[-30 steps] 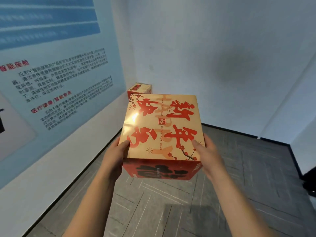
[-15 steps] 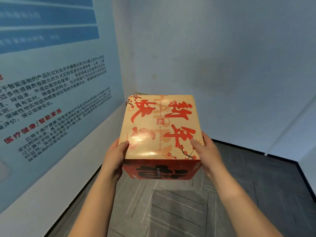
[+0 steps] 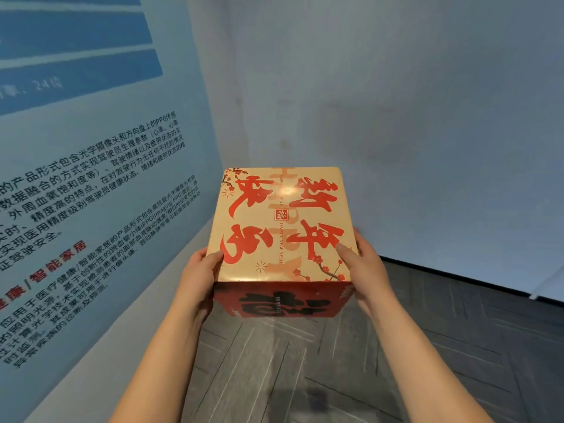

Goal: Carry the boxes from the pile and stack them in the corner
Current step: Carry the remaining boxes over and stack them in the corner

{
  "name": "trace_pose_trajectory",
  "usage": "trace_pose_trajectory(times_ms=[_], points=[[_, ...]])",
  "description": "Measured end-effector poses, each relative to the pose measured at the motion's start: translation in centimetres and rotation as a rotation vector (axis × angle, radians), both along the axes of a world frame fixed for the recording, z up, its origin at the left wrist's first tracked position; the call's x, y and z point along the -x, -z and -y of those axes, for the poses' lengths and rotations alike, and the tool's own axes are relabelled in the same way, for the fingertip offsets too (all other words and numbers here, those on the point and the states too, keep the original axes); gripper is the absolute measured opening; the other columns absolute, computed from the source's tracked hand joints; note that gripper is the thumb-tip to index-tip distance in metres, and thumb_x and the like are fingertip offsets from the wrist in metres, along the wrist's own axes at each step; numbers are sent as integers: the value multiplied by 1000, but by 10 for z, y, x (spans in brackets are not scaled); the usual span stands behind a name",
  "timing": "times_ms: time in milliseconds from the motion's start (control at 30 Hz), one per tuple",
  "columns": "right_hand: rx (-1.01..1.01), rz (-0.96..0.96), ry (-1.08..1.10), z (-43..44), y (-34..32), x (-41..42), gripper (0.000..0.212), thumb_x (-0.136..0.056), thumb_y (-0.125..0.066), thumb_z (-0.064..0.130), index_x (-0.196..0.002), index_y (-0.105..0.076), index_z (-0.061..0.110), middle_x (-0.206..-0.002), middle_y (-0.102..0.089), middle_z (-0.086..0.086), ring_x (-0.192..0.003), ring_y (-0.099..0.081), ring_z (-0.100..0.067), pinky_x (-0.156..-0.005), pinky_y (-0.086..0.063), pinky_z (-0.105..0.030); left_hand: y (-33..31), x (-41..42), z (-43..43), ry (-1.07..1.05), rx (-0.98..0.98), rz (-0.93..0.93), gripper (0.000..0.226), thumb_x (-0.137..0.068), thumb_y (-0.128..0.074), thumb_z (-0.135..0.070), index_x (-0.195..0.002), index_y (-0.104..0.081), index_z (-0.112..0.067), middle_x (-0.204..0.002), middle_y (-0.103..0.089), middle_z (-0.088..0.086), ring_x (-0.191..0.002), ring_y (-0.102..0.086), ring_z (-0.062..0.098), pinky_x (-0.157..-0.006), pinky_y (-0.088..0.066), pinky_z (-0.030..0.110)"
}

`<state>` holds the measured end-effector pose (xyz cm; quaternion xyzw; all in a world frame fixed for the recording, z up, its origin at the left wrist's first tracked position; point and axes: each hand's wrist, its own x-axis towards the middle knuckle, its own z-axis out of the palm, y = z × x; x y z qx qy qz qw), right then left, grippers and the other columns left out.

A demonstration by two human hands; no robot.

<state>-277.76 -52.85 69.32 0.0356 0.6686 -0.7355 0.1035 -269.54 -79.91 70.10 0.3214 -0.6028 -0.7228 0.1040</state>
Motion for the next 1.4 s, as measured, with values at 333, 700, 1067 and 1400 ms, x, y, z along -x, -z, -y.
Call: trace_pose_trajectory(times_ms=[333,700,1067,1400], points=[[-37,6,-108,115,5,155,39,-108,-57,22,-146,-58,29,-120,-77,3,-100,-78,-16,-77,-63,-37,-4,117,100,-92,42,23,27,-104,-55,-29,-125,-59,-13,-103,-74,6,-77,-66,13,-51,-45,24],[-186,33,-16,250,30,311,35,-108,-54,29,-141,-52,41,-125,-72,4,-111,-73,-23,-96,-60,-54,26,303,247,111,-78,45,15,-105,-51,-30,-101,-65,-27,-65,-74,-13,-77,-61,10,-60,-49,26],[-248,162,248,244,55,430,24,-108,-53,24,-131,-52,33,-120,-72,0,-101,-76,-22,-94,-61,-54,38,484,257,409,49,120,26,-103,-54,-36,-125,-61,-23,-79,-76,-8,-72,-67,8,-48,-47,23],[-222,292,241,206,131,571,46,-109,-52,30,-153,-38,33,-122,-74,-2,-101,-77,-22,-65,-60,-33,112,642,226,549,152,247,38,-97,-60,-51,-130,-57,-32,-111,-77,-7,-102,-72,14,-74,-56,29]])
